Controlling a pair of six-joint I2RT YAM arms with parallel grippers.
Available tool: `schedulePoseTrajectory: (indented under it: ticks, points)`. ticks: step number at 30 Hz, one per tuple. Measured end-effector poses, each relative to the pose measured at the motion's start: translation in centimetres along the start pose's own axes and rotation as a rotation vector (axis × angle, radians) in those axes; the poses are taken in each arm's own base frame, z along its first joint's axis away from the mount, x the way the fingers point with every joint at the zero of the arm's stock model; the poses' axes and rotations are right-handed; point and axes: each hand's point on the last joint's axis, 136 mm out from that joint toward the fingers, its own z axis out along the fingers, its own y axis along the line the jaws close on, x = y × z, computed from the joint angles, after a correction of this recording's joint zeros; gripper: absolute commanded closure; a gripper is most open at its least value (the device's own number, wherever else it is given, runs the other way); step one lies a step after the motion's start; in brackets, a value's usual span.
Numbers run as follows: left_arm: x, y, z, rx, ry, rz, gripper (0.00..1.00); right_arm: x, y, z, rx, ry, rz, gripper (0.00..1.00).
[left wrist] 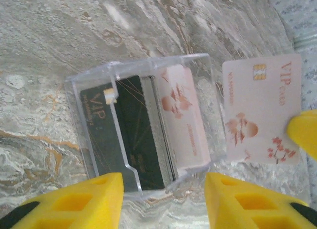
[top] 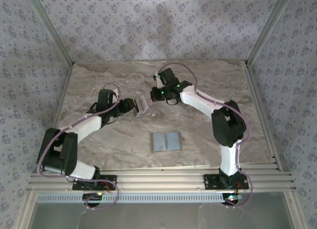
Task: Put the credit cards into the card holder
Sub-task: Pick up the credit card from the storage box, then insert the credit card into the card slot.
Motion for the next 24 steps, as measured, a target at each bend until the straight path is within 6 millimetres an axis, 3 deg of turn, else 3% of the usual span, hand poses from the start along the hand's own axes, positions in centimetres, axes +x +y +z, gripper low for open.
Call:
schedulePoseTrajectory:
  ticks: [6, 11, 16, 20, 24]
  points:
    - [5.2, -1.6, -1.0, -0.005, 0.058, 0.116, 0.43, 1.3, -0.1, -6.3, 0.044, -0.129, -0.005, 1.0]
    - [10.3, -2.8, -1.4, -0.03, 0.131, 0.256, 0.39, 4.7, -0.4, -10.8, 0.018, -0.201, 0.017, 1.0]
    - [13.7, -3.7, -0.9, -0.046, 0.178, 0.364, 0.37, 9.9, -1.4, -11.3, -0.033, -0.152, 0.063, 0.95]
    - [16.4, -2.3, 0.5, -0.13, 0.243, 0.435, 0.37, 14.4, -2.2, -11.1, -0.073, -0.078, 0.103, 0.92]
    - [18.3, -1.5, 1.4, -0.195, 0.281, 0.503, 0.38, 17.5, -2.3, -11.1, -0.131, -0.022, 0.136, 0.94]
